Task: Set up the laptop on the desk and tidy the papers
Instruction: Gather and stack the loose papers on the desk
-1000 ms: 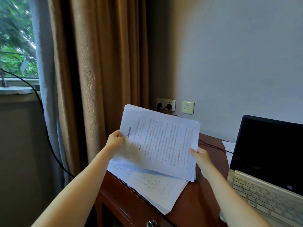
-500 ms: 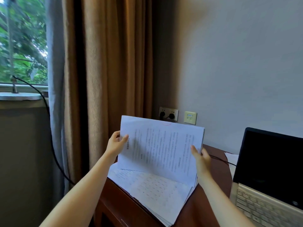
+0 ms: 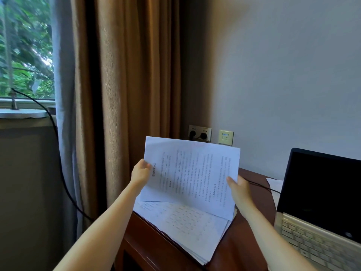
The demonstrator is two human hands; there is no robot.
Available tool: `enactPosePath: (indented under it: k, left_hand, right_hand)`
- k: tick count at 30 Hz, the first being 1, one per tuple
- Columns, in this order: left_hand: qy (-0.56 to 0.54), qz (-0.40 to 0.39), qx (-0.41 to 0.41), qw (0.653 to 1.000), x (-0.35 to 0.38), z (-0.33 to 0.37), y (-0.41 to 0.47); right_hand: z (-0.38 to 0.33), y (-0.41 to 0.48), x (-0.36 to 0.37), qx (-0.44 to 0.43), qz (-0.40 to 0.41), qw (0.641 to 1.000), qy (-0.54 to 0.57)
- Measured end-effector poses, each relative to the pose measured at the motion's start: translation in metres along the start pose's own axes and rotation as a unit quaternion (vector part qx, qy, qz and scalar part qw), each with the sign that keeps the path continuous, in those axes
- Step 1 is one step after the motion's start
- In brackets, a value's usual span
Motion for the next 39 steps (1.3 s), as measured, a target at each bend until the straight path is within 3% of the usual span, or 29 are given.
enactPosePath:
  k: [6, 9, 15, 20, 26, 32, 36, 39]
  left_hand:
    - [0.053, 0.053, 0.031, 0.997, -0.008, 0.02, 0.004]
    - [0.153, 0.032, 0.03, 0.987, -0.009, 0.023, 0.002]
    - [0.439, -0.086, 0.046, 0.893, 0.008, 0.018, -0.02]
    - [0.426, -0.167, 0.075, 0.886, 0.029, 0.013, -0.042]
    - [0.412, -0.224, 0.095, 0.878, 0.053, 0.005, -0.078]
    - [0.431, -0.274, 0.096, 0.854, 0.071, -0.001, -0.098]
    - [0.448, -0.295, 0.083, 0.84, 0.076, -0.005, -0.106]
    - [0.463, -0.299, 0.084, 0.83, 0.077, -0.005, -0.111]
  right_hand:
    - [-0.002, -0.008, -0.006, 0.036, 0.012, 0.999, 0.021]
    - [0.009, -0.018, -0.005, 0.073, 0.024, 0.994, 0.074]
    - [0.029, -0.042, 0.007, 0.17, 0.06, 0.975, 0.133]
    - [0.045, -0.056, 0.02, 0.229, 0.073, 0.961, 0.137]
    - [0.06, -0.066, 0.023, 0.221, 0.078, 0.965, 0.117]
    - [0.063, -0.066, 0.023, 0.218, 0.054, 0.974, 0.02]
    - [0.054, -0.067, 0.019, 0.169, 0.044, 0.973, -0.148]
    - [0.052, -0.065, 0.018, 0.107, 0.042, 0.945, -0.307]
Point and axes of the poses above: each hand's wrist, its own y-axis towards the middle knuckle, its own x-axis out of the palm, z = x × y, the point moved 4 cm from there along y, towards the middle knuckle, and after that the axes turned 9 degrees about x, right-handed, at the moved point
